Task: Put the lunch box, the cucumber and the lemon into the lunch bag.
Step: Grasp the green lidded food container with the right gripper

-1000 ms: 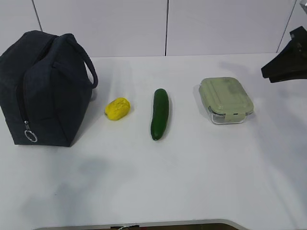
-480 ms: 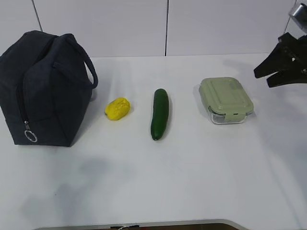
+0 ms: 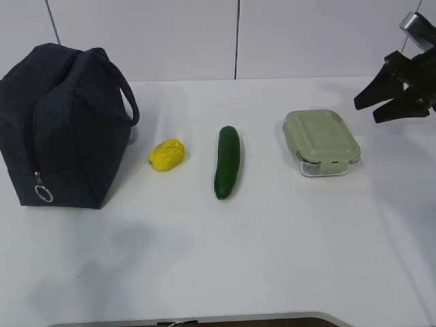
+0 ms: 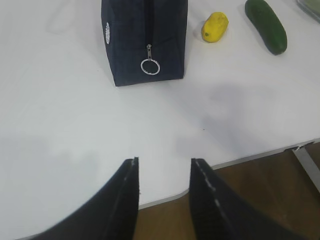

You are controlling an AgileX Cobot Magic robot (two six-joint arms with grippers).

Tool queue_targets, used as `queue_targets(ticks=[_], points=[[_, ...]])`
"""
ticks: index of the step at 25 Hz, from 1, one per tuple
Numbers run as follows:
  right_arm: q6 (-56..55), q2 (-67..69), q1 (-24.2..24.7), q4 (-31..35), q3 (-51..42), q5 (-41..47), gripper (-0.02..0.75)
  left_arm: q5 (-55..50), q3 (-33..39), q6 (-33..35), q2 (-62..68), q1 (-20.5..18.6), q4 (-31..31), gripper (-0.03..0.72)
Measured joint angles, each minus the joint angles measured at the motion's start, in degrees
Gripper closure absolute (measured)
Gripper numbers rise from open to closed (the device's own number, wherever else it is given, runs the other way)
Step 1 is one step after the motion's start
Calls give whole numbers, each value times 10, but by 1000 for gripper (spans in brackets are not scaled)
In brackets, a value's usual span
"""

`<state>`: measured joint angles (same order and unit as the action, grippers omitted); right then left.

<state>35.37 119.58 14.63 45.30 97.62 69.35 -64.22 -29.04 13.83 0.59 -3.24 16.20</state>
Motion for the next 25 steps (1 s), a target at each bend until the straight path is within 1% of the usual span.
queue_targets(ticks=[8,14,25], points=[[0,27,0,-5,8,0,256,0,0,0,0,0,0,446],[-12,53,0,-7,40,0,256,0,0,0,0,0,0,446],[-12,85,0,2,46,0,256,0,0,0,0,0,0,446]])
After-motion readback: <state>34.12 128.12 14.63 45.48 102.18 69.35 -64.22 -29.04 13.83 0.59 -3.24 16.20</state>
